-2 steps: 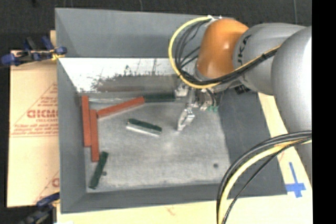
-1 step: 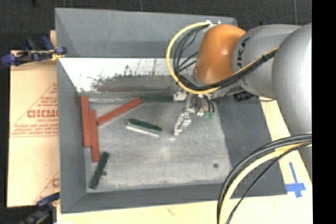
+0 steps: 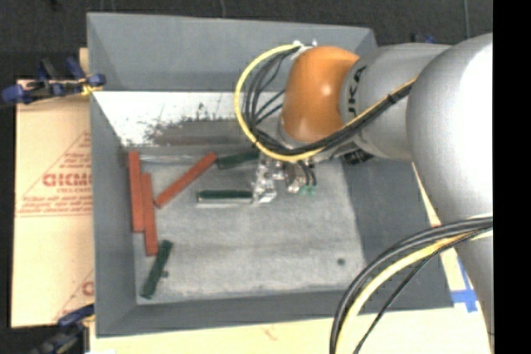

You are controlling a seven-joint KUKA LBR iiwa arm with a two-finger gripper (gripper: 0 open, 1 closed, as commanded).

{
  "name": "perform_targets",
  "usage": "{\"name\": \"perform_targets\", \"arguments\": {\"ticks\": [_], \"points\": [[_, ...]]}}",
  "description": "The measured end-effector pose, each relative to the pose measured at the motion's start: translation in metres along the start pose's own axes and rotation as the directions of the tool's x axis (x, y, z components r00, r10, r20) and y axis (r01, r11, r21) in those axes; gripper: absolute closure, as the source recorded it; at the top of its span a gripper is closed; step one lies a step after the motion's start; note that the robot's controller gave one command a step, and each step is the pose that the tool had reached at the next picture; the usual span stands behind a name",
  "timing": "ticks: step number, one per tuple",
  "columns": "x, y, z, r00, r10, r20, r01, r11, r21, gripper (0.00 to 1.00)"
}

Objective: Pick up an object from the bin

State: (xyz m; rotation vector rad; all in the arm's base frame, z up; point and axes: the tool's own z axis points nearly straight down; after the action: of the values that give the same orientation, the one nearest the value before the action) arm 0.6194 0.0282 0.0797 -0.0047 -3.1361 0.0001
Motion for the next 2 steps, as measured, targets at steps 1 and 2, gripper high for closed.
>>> {"name": "perform_targets", "arguments": {"ticks": [1, 2], "points": [[-0.0049, -0.0004, 0.0007, 0.999, -0.001, 0.033, 0.001, 1.0, 0.0, 0.0], [0.0001, 0.0014, 0.0003, 1.0, -0.004, 0.0, 0.004, 1.0, -0.002, 1.0]]}}
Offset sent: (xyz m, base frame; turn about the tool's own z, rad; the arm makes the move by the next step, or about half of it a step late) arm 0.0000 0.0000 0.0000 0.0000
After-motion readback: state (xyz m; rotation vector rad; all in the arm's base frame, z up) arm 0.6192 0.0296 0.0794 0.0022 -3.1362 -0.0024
